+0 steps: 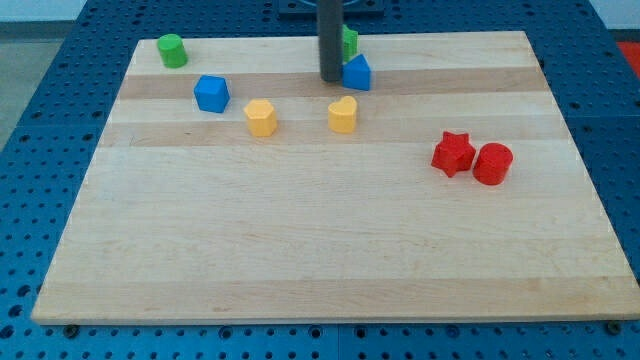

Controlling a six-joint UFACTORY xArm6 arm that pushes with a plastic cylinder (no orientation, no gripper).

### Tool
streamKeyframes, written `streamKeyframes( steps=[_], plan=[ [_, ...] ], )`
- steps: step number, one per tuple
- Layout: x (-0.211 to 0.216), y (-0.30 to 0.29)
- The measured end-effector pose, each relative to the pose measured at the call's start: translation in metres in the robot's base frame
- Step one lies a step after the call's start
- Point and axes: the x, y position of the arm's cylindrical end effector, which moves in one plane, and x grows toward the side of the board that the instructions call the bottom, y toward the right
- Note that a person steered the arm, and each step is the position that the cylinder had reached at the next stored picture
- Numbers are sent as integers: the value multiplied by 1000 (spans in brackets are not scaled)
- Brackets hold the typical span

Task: Push the green star towards the left side of the board

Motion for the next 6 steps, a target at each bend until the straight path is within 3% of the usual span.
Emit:
streamKeyframes(
  steps=[2,6],
  plan=[
    [-49,57],
    [-69,8]
  ],
)
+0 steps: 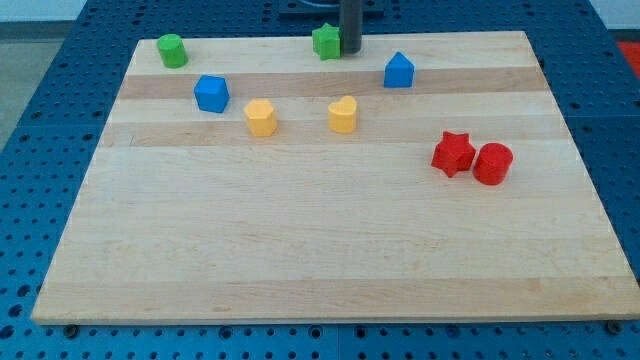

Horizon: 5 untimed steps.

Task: Push the green star towards the left side of the board

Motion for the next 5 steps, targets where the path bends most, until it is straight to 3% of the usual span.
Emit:
streamKeyframes(
  steps=[2,5],
  plan=[
    [1,-5],
    [20,-91]
  ],
)
